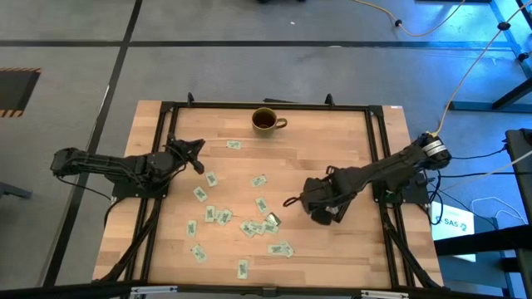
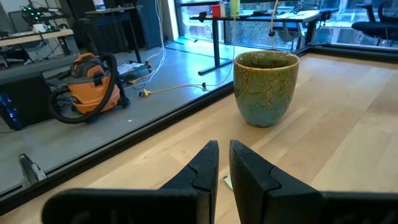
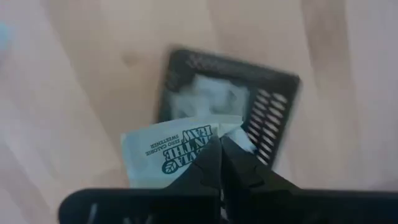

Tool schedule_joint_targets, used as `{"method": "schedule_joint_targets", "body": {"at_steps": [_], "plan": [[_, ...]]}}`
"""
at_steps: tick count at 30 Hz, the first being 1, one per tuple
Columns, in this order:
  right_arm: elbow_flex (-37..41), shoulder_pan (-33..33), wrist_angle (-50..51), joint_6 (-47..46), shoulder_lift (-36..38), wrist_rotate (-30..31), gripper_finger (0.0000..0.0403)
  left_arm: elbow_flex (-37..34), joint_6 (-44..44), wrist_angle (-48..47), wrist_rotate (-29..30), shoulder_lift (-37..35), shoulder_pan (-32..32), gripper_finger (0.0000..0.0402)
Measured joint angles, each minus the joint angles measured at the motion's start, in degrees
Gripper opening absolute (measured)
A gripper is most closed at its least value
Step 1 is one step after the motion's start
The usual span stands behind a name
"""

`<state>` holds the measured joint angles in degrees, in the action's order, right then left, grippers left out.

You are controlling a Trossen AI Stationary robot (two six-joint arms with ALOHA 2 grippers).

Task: Pick and place Stevia / Truvia into bins
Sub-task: Put the stevia packet into the black bin

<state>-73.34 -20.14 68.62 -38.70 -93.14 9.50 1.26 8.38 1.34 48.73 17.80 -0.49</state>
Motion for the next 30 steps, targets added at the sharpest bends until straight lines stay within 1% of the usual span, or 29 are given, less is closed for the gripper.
{"method": "schedule_joint_targets", "body": {"at_steps": [2,8,12,16,22,25,30], "plan": [[2.0,0.0,-0.8,0.1,-0.2,0.0,0.0002,0.0,0.0,0.0,-0.4,0.2,0.0,0.0033],[11.1,1.2,-8.8,-0.2,-0.2,-0.4,0.0002,0.0,0.0,0.0,-0.5,0.3,0.0,0.0033],[15.4,1.4,-11.7,-2.8,-0.2,-0.6,0.0002,0.0,0.0,0.0,-0.5,0.3,0.0,0.0033],[17.4,1.4,-13.2,-2.9,-0.2,-1.9,0.0002,0.0,0.0,0.0,-0.5,0.3,0.0,0.0033],[17.5,1.4,-13.7,-3.0,-0.2,-2.5,0.0004,0.0,-0.1,0.0,-0.5,0.3,0.0,0.0033],[17.5,1.4,-13.7,-2.8,-0.2,-2.5,0.002,0.0,-0.1,0.0,-0.5,0.3,0.0,0.0033],[15.4,1.4,-10.4,-3.1,-0.2,-2.6,0.0074,0.0,-0.1,0.0,-0.4,0.3,0.0,0.0033]]}}
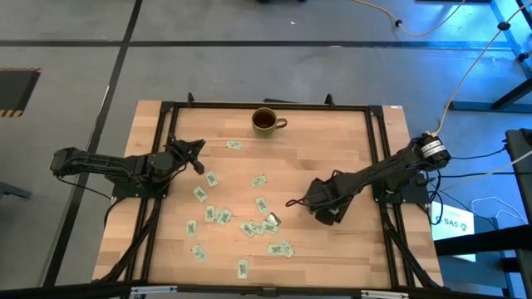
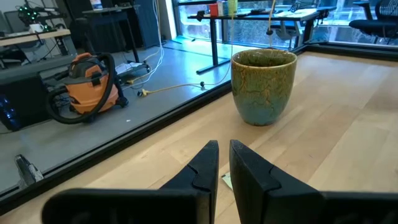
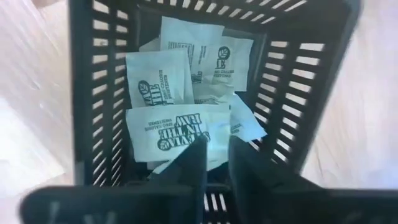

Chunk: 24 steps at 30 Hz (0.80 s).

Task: Pick and place Stevia / Truvia into bins
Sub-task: Put the stevia packet into the black bin

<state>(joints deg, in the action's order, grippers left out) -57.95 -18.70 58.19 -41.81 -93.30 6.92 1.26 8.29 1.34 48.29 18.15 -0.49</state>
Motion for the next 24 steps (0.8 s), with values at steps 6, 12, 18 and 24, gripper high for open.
{"method": "schedule_joint_targets", "body": {"at_steps": [6,12,18,24], "plan": [[-7.8,0.0,1.8,2.1,0.0,0.0,0.0109,0.0,0.1,0.0,0.0,0.0,0.0,0.0033],[-14.8,-2.8,-5.2,16.6,-0.1,-0.1,0.0112,0.0,0.0,0.0,0.0,0.0,0.0,0.0033],[-20.6,-5.7,-5.2,23.5,-5.0,0.1,0.0102,0.0,-0.1,0.0,0.0,0.0,0.0,0.0033],[-27.2,-9.3,-5.1,26.8,-13.5,-1.9,0.0091,0.0,-0.1,0.0,0.0,0.5,0.0,0.0033]]}}
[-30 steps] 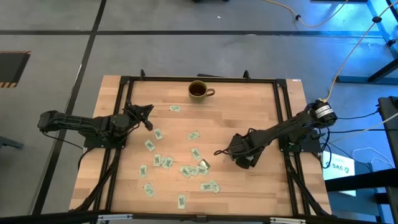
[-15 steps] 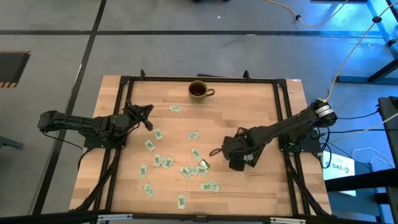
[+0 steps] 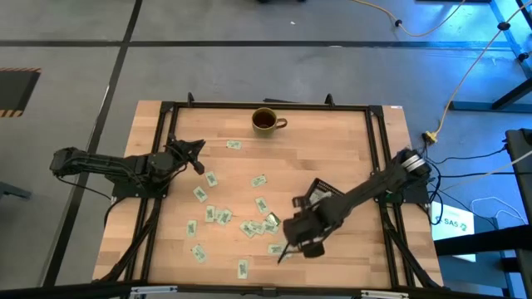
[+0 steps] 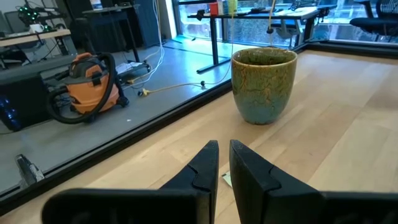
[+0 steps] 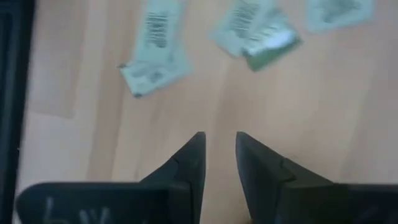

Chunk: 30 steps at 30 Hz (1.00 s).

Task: Pick and place Stevia / Truvia into bins
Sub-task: Put the stevia packet into the black bin

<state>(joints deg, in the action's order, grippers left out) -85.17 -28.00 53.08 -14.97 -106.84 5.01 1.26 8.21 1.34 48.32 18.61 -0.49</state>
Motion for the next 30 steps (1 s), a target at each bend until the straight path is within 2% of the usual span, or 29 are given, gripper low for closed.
{"method": "schedule_joint_targets", "body": {"at_steps": [6,10,13,20,30], "plan": [[-5.9,-2.4,-0.3,-0.1,-6.9,-0.2,0.009,0.0,0.0,0.0,0.0,0.5,0.0,0.0033],[-7.9,-3.0,-1.0,-3.4,-10.1,-0.4,0.0089,0.0,0.0,0.0,-0.4,0.9,0.0,0.0033],[-8.5,-3.6,-1.6,-5.8,-12.7,-0.7,0.0089,0.0,0.0,0.1,-1.5,1.2,0.0,0.0033],[-8.6,-5.4,-6.1,-10.4,-17.3,-7.3,0.0089,0.0,0.0,0.2,-3.5,2.0,0.0,0.0033],[-8.7,-6.5,-5.6,-12.4,-19.4,-6.2,0.0089,0.0,0.0,0.2,-4.3,3.5,0.0,0.0033]]}}
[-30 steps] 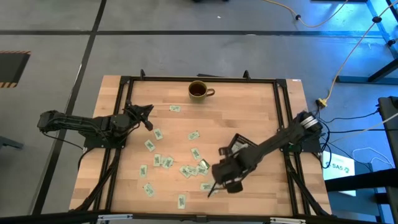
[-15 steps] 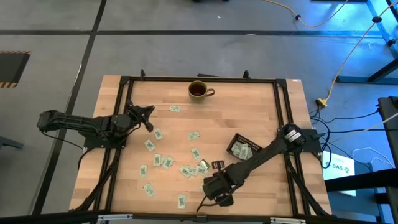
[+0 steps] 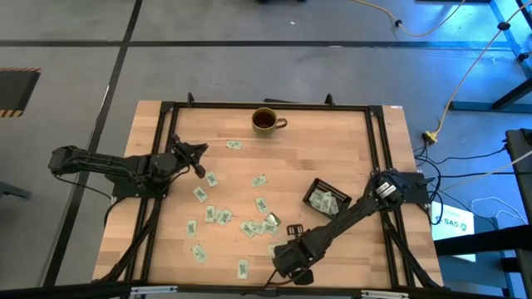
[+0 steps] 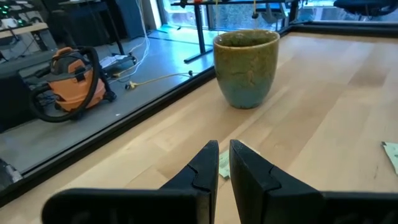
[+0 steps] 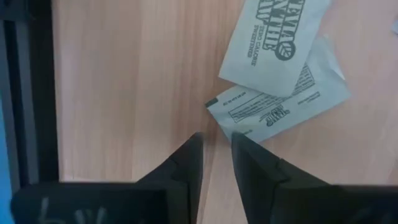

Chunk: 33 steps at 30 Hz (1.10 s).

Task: Pick and place Stevia / Truvia into bins
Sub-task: Put the stevia packet into the black bin

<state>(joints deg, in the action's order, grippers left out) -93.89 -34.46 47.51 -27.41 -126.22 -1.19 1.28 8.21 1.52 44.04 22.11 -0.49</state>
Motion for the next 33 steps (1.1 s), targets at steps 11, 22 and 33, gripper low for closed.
{"method": "schedule_joint_targets", "body": {"at_steps": [11,22,33], "plan": [[-0.7,-0.4,1.8,-0.9,0.2,4.4,0.0089,0.0,0.0,0.0,-0.7,0.3,0.0,0.0033],[-0.7,-1.4,1.6,-0.5,0.2,11.7,0.009,0.0,0.0,0.0,-0.7,0.3,0.0,0.0033],[-0.2,-0.8,0.6,-0.5,-1.4,7.5,0.009,0.0,0.0,0.0,-0.6,0.3,0.0,0.0033]]}}
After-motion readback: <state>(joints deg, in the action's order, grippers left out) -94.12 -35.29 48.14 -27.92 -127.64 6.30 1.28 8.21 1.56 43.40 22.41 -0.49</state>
